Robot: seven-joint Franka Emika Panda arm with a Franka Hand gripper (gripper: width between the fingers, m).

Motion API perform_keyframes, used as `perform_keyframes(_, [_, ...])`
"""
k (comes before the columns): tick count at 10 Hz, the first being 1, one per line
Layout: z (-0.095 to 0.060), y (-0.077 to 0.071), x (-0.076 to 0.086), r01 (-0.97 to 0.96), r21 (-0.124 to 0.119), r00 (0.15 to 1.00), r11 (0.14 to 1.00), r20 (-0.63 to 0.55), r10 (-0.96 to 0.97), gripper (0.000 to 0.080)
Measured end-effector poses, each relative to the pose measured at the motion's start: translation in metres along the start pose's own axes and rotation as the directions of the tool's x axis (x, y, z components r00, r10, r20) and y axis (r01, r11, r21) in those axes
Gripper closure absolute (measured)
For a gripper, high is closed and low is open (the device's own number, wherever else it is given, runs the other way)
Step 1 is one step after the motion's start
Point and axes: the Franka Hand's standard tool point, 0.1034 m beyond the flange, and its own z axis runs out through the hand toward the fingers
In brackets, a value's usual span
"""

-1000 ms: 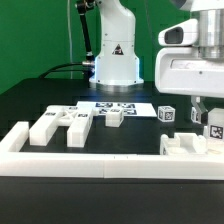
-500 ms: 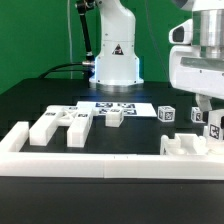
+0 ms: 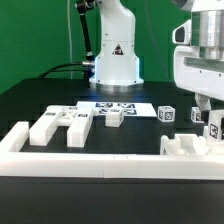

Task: Assemble chair

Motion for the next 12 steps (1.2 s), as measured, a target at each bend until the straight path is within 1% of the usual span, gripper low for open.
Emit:
perform_keyframes(1, [-0.0001, -0.0007, -0.0021, 0.013, 0.000, 1.000, 1.000, 0.000, -0.013, 0.0283])
perform_keyframes(2, [-0.0008, -0.0016, -0.0043, 0.135, 0.000, 0.991, 0.991, 0.000, -0.135, 0.0174])
perform_keyframes(3, [-0.0012, -0.0021, -0.0049, 0.240, 0.002, 0.971, 0.971, 0.000, -0.240, 0.0157])
perform_keyframes(5, [-0.0014, -0.0039, -0.0033, 0.465, 0.011, 0.885, 0.885, -0.011, -0.465, 0.0151])
perform_keyframes(6, [-0.0014, -0.0041, -0.0039, 0.497, 0.010, 0.868, 0.868, -0.012, -0.497, 0.0151])
perform_keyframes(8, [-0.0006, -0.0035, -0.0030, 0.645, 0.006, 0.764, 0.764, -0.012, -0.645, 0.0150])
perform_keyframes(9, [-0.0005, -0.0036, -0.0036, 0.685, 0.004, 0.729, 0.729, -0.013, -0.685, 0.0150])
perform_keyframes(11, [-0.0006, -0.0046, -0.0073, 0.840, 0.003, 0.543, 0.543, -0.013, -0.840, 0.0150])
perform_keyframes(12, [-0.0007, -0.0045, -0.0087, 0.864, 0.002, 0.503, 0.503, -0.013, -0.864, 0.0150])
